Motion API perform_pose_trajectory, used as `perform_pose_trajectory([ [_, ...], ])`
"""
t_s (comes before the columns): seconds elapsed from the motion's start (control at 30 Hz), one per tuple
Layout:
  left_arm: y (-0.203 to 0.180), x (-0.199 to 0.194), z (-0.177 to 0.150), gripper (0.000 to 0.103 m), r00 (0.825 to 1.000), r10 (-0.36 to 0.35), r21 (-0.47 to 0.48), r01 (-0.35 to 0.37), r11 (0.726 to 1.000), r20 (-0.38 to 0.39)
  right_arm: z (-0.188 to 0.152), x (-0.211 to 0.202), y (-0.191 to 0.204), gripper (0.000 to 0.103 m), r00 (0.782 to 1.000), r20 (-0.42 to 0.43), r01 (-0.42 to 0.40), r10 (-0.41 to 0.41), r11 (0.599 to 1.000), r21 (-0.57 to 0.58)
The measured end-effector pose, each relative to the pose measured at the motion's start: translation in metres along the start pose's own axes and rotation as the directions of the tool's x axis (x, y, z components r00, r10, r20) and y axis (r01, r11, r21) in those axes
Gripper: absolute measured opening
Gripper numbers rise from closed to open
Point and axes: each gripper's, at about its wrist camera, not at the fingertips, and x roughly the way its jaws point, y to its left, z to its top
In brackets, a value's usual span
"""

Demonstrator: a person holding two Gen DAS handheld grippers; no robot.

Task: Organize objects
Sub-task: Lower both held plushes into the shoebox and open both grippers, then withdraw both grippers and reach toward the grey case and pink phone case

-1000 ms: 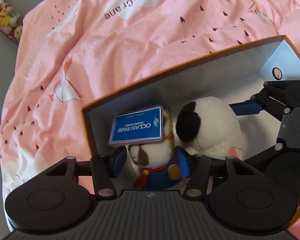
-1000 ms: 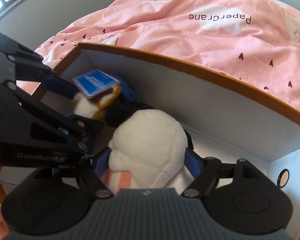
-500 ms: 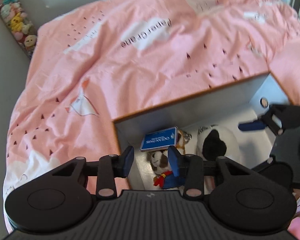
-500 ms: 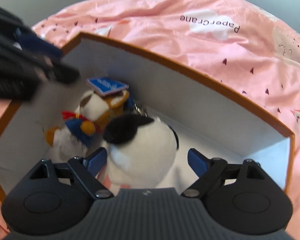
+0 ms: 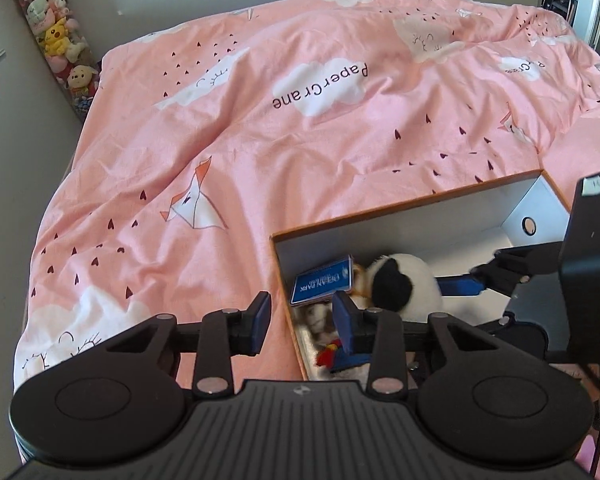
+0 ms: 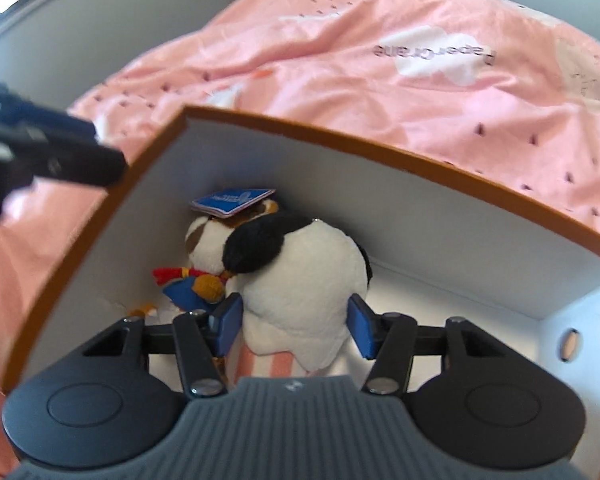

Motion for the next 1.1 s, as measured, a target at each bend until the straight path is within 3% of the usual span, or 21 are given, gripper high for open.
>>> perform_pose_trajectory([
  [0.13, 0.003, 0.002, -0.002, 0.043, 1.000, -0.005, -0.003, 0.005, 1.000, -0.002, 0.004, 0.004, 0.006, 0.057, 0.999, 0.047, -0.010, 0.011, 1.000, -0.026],
  [0.3, 0.003, 0.004, -0.001, 0.043, 1.000, -0.017, -0.011, 0.017, 1.000, -0.004, 0.009, 0.013, 0.009, 0.057, 1.000, 0.002, 0.003, -0.003, 1.000, -0.021],
  [0.7, -0.002, -0.007, -0.006, 0.043, 1.000, -0.024, -0.002, 0.024, 1.000, 0.005, 0.005, 0.003, 0.009, 0.074, 0.999, -0.011, 0.030, -0.030, 0.999, -0.013],
  [0.87, -0.007, -0.021, -0.011, 0.043, 0.999, -0.033, 0.004, 0.033, 0.999, 0.021, 0.000, -0.021, 0.012, 0.074, 0.998, 0.012, 0.060, -0.060, 0.998, -0.001],
  [1.1, -0.025, -0.076, -0.040, 0.043, 0.994, -0.045, 0.005, 0.045, 0.999, 0.103, -0.036, -0.103, 0.021, 0.074, 0.981, 0.162, 0.099, -0.107, 0.993, 0.056],
])
